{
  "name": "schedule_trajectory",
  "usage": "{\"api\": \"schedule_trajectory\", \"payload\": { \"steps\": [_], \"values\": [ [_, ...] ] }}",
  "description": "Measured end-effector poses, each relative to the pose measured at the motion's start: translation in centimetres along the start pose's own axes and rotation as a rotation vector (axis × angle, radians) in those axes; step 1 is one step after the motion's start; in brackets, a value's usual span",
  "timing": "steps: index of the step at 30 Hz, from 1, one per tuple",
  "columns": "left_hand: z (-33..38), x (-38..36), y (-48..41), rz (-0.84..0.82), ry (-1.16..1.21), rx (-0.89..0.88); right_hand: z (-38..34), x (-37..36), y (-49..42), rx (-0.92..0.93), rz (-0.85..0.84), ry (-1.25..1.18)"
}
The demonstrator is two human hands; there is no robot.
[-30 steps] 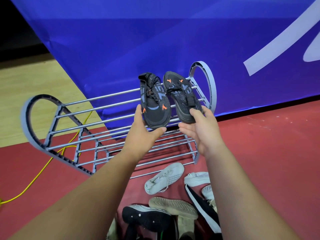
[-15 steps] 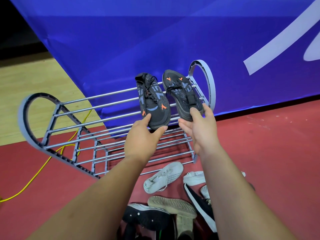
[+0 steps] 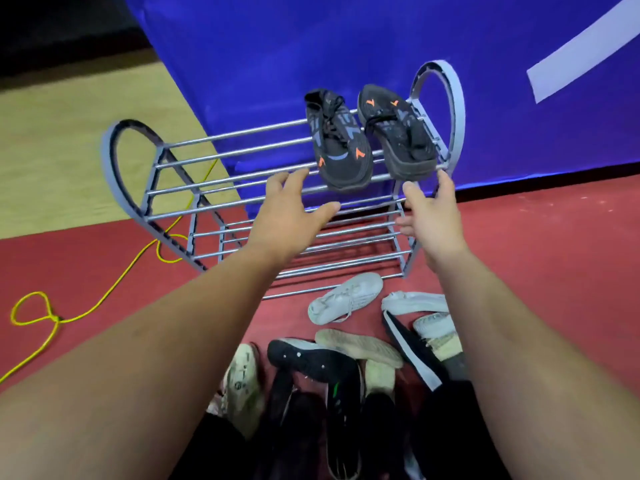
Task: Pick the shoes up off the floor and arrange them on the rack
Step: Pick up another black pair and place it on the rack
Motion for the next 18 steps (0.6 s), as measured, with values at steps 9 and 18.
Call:
{"api": "schedule_trajectory", "payload": {
  "steps": [9, 18],
  "values": [
    [-11.9, 0.5, 8.8, -0.036, -0.144, 0.111, 4.8, -4.6, 4.5, 0.101, -0.224, 0.652],
    [-25.2, -6.6, 16.1, -0.252, -0.044, 0.612, 14.8, -13.0, 8.1, 0.088, -0.581, 1.108]
  ]
}}
Point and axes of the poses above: each hand's wrist, its own y-axis away from the middle knuckle, its own x-axis out of the back of the hand, z = x × y, the point moved 6 cm from there along -y, towards the middle knuckle, and after that the axes turned 1 degree about -z, right-handed, at the moved point
